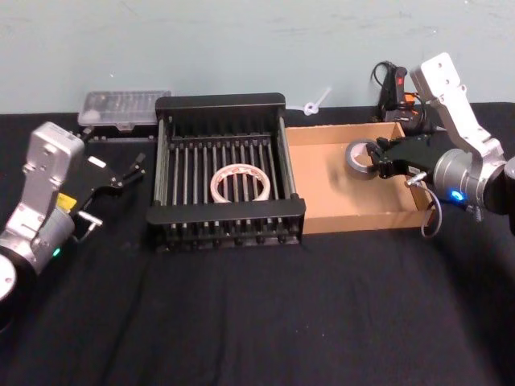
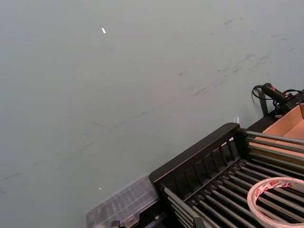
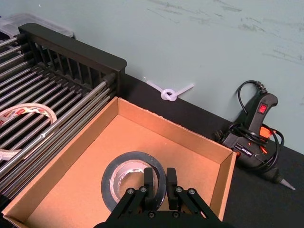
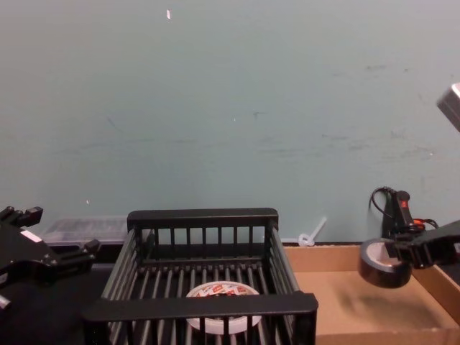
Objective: Pick up the white tape and place it into the black box , Pick up the silver tape and place it into the brown box.
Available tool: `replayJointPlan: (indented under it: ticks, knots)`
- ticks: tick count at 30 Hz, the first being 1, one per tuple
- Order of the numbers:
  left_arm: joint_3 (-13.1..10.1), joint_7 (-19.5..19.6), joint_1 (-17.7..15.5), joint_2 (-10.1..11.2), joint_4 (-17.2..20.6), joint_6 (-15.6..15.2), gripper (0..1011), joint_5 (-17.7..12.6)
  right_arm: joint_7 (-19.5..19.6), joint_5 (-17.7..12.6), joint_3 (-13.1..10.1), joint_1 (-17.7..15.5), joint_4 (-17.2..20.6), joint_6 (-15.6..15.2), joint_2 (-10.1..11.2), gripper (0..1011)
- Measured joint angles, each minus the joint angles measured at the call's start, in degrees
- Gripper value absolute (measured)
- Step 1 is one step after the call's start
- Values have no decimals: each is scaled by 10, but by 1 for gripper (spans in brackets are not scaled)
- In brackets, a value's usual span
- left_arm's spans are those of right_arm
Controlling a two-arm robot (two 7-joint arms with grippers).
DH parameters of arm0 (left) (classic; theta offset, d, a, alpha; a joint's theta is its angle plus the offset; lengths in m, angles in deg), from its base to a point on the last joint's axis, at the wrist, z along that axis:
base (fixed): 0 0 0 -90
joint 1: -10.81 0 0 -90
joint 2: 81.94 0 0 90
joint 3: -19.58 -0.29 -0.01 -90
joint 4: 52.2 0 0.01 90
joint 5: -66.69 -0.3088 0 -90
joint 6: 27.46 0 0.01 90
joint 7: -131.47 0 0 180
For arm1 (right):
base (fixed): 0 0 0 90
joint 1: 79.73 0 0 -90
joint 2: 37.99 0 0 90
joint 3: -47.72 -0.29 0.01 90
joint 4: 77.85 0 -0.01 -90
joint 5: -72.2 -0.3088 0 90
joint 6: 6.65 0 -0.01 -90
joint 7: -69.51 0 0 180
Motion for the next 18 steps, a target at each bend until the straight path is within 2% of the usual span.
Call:
replayJointPlan:
  ticks: [9, 13, 14, 16, 17, 18]
  knots:
    - [0, 0, 0, 0, 0, 0, 1001, 0, 0, -1, 0, 0, 1, 0, 1, 184]
    - [0, 0, 0, 0, 0, 0, 1001, 0, 0, -2, 0, 0, 2, 0, 1, 280]
    - [0, 0, 0, 0, 0, 0, 1001, 0, 0, -2, 0, 0, 2, 0, 1, 338]
    - [0, 0, 0, 0, 0, 0, 1001, 0, 0, -2, 1, 0, 2, 0, 1, 378]
    - [0, 0, 0, 0, 0, 0, 1001, 0, 0, -2, 1, 0, 2, 0, 1, 440]
    - [0, 0, 0, 0, 0, 0, 1001, 0, 0, -2, 1, 0, 2, 0, 2, 460]
